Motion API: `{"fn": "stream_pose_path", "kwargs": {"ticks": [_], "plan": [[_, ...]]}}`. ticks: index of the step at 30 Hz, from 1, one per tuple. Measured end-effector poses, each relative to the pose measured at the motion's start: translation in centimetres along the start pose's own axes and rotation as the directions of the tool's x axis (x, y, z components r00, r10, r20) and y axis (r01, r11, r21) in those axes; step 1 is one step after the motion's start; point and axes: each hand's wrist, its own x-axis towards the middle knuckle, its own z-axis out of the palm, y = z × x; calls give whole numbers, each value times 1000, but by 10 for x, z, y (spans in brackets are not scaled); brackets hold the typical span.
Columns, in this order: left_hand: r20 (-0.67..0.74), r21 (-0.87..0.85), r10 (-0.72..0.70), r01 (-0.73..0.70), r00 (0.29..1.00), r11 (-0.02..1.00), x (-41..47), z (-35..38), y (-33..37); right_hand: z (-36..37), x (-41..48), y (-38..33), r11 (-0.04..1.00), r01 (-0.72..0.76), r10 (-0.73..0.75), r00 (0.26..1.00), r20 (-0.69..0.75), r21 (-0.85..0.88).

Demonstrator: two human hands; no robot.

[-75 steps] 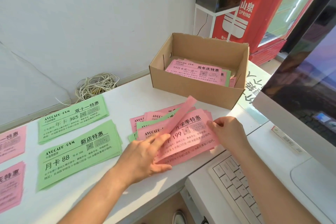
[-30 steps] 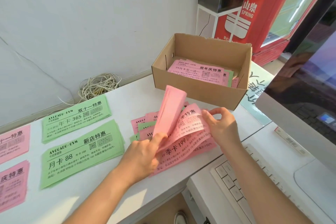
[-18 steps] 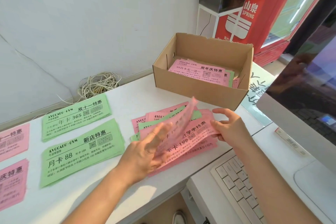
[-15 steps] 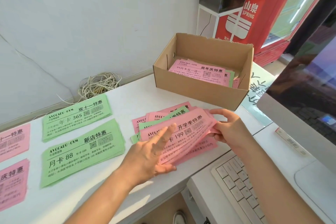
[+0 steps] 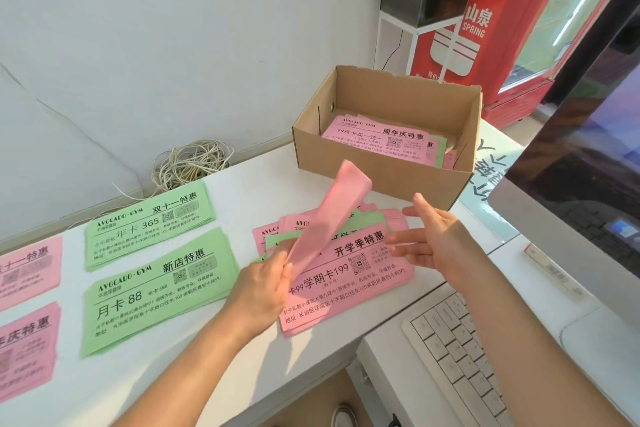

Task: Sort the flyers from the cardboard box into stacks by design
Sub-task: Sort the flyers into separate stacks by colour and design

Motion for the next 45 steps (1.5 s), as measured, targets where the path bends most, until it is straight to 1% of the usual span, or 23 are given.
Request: {"fn": "stream_pose_path", "kwargs": {"ticks": [2,4,5,7,9,11,14,17,19,20,21,22,23,24,26,30,32,34,36,37,40,42,45], "plan": [[65,70,102,-107,993,992,-3,-1,4,-2,-1,-4,997,-64,67,995,69,-32],[151,212,240,-269,959,940,-8,1,11,-3,-2,-10,991,-107,117,982,145,-77],[172,273,268,-307,948,912,-11,5,15,-4,-2,-11,986,-91,115,978,175,-142],[201,428,264,-327,943,843,-14,13,18,-3,-6,-11,945,-1,70,977,199,-327],[227,477,192,-281,955,833,-17,18,22,-1,-6,-6,902,63,19,983,184,-427],[309,433,61,-198,949,880,-24,16,27,3,-6,-1,885,111,-38,985,166,-452],[264,380,-11,-93,964,920,-33,15,25,2,-14,2,889,180,-125,980,155,-422],[86,182,-11,-5,996,983,-43,5,22,-2,-29,-6,915,259,-209,960,186,-309],[-68,-67,-128,123,989,990,-53,-9,20,1,-41,-18,926,306,-251,936,246,-221],[-114,-258,-213,178,971,950,-57,-17,21,6,-48,-25,929,328,-272,918,289,-169],[-122,-468,-305,217,944,857,-61,-25,20,12,-56,-33,927,353,-294,893,339,-125],[-86,-651,-385,241,919,720,-67,-34,19,21,-62,-41,920,380,-317,865,389,-94],[-32,-775,-437,253,899,579,-73,-42,16,31,-69,-49,911,405,-334,835,438,-77],[13,-842,-461,258,887,473,-80,-50,12,43,-76,-57,903,425,-344,803,487,-62],[68,-885,-476,273,877,376,-94,-61,5,68,-90,-68,898,440,-353,730,585,-7],[84,-963,-434,185,897,196,-126,-92,-11,128,-110,-73,905,417,-332,568,753,84],[21,-981,-430,102,903,165,-154,-112,-30,166,-119,-66,920,381,-293,506,811,94],[5,-989,-479,74,878,125,-187,-136,-53,205,-129,-55,926,365,-273,474,837,95],[-31,-989,-573,56,819,134,-220,-158,-78,242,-139,-41,926,371,-255,486,836,67],[-79,-983,-627,42,775,176,-236,-168,-91,259,-145,-34,922,385,-248,497,831,45],[-292,-917,-723,30,626,397,-274,-189,-127,302,-159,-8,889,458,-258,559,788,-34],[-396,-859,-708,38,585,511,-293,-197,-150,325,-166,13,862,502,-290,609,738,-75],[-434,-783,-676,121,596,610,-314,-197,-185,352,-166,57,777,594,-324,659,679,-207]]}}
